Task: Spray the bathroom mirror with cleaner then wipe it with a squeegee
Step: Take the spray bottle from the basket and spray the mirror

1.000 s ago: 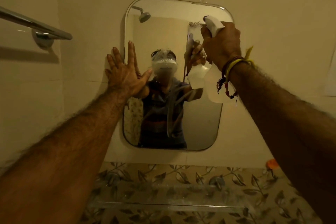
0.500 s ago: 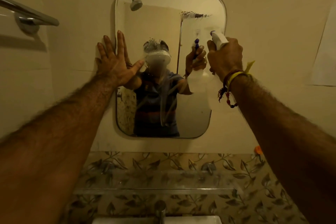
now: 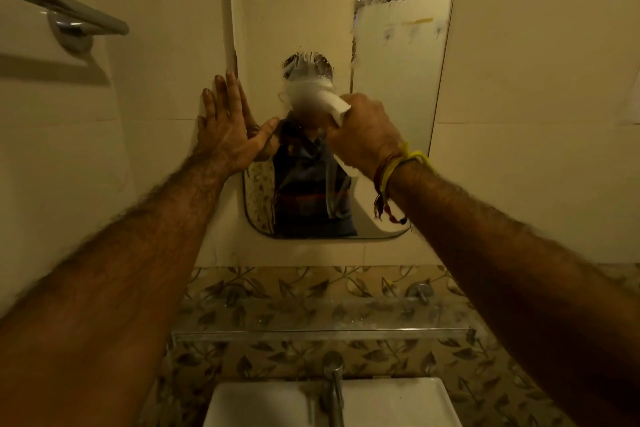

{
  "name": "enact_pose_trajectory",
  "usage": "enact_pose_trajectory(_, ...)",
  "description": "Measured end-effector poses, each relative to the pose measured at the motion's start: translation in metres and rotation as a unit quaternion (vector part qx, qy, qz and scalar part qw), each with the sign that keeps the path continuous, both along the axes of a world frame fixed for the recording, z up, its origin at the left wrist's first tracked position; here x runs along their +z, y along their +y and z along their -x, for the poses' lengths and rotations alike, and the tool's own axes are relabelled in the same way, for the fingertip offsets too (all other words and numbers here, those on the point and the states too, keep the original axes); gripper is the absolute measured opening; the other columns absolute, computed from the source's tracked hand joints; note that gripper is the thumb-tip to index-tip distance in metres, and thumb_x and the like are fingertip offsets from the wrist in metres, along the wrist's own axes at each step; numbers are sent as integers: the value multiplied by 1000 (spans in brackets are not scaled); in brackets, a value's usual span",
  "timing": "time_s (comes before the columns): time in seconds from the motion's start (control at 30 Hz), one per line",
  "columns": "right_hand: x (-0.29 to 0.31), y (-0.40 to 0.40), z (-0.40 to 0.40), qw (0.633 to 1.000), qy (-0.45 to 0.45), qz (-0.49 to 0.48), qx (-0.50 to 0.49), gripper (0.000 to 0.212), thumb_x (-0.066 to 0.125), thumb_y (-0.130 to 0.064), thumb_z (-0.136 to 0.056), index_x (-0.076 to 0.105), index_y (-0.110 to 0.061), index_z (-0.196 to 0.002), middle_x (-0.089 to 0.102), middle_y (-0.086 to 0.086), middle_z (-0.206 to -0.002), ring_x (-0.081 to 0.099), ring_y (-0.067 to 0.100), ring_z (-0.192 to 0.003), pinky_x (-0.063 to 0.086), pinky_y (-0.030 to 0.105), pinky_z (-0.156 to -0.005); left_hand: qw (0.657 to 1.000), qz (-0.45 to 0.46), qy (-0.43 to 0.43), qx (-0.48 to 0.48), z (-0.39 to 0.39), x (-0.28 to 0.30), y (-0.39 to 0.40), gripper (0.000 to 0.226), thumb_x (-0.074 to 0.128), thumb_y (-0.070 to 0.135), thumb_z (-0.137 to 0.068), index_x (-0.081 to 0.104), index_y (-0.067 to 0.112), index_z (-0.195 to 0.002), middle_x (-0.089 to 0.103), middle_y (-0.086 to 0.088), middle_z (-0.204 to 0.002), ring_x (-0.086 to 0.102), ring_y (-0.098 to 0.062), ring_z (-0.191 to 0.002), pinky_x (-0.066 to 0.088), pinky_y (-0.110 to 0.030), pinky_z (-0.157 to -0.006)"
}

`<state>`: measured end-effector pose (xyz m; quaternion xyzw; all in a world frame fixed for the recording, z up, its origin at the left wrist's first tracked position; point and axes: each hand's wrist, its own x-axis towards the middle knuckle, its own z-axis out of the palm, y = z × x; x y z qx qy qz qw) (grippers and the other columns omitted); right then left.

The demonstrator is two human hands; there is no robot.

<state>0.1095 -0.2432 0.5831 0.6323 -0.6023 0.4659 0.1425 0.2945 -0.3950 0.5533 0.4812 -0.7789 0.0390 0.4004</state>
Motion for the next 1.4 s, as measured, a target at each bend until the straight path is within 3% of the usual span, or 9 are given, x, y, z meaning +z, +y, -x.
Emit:
enact_pose_trajectory(0.13,-19,-7,0,1000,-11,-3,-6,33,63,-39,-91,62,-16,-114,67,1,-99,66,18,-87,59,33,-74,1000,-4,9,0,2,-10,-4,115,41,85,-84,-31,28,-153,-26,-5,-167,-21,-33,-154,0,-62,-121)
enact_pose_trajectory(0.27,-19,-4,18,996,-85,33,-8,23,61,-39,-92,63,-21,-107,61,-10,-77,67,13,-68,62,34,-59,1000,0,0,5,5,-15,-7,122,28,96,-71,-32,29,-152,-27,-6,-166,-21,-34,-154,-1,-63,-119)
enact_pose_trajectory(0.33,-15,-1,31,989,-129,62,-37,27,64,-41,-89,65,-19,-107,62,-11,-76,67,11,-67,62,36,-57,1000,8,-2,10,5,-16,-9,124,25,99,-68,-32,29,-152,-26,-6,-167,-19,-35,-154,0,-64,-118)
enact_pose_trajectory(0.63,-20,25,87,956,-221,117,-155,35,66,-45,-83,68,-17,-104,63,-2,-81,69,28,-68,62,43,-59,1000,21,7,7,8,-20,-15,127,24,103,-65,-34,30,-150,-25,-8,-167,-20,-36,-153,-3,-64,-117)
enact_pose_trajectory(0.77,-34,32,99,956,-212,87,-182,40,62,-51,-85,67,-19,-108,64,0,-85,68,28,-72,62,44,-62,1000,25,16,-4,5,-23,-9,123,34,97,-72,-33,29,-150,-22,-10,-167,-17,-37,-154,-1,-64,-118)
enact_pose_trajectory(0.93,-62,33,96,965,-183,59,-179,36,63,-50,-85,67,-19,-105,59,-2,-81,66,24,-72,55,29,-59,1000,2,4,-12,12,-56,9,117,41,86,-83,-32,26,-152,-24,-15,-166,-19,-40,-153,-1,-63,-120)
enact_pose_trajectory(1.07,-90,32,88,969,-182,16,-164,30,64,-45,-85,66,-19,-101,63,-1,-80,68,27,-67,61,35,-58,999,-11,6,-31,12,-91,18,113,47,76,-89,-28,23,-154,-25,-15,-166,-20,-39,-153,-2,-61,-120)
enact_pose_trajectory(1.23,-129,31,82,970,-165,-17,-178,17,62,-43,-87,62,-27,-87,51,-14,-63,56,13,-53,37,14,-46,998,1,22,-56,-7,-107,13,103,47,63,-97,-24,18,-157,-22,-4,-168,-17,-26,-155,5,-54,-126)
enact_pose_trajectory(1.4,-156,25,67,974,-156,-78,-146,20,60,-49,-89,55,-31,-83,58,-10,-66,64,16,-56,55,27,-50,998,2,34,-53,-11,-110,14,104,50,61,-97,-20,16,-158,-18,-1,-169,-12,-25,-156,15,-54,-125)
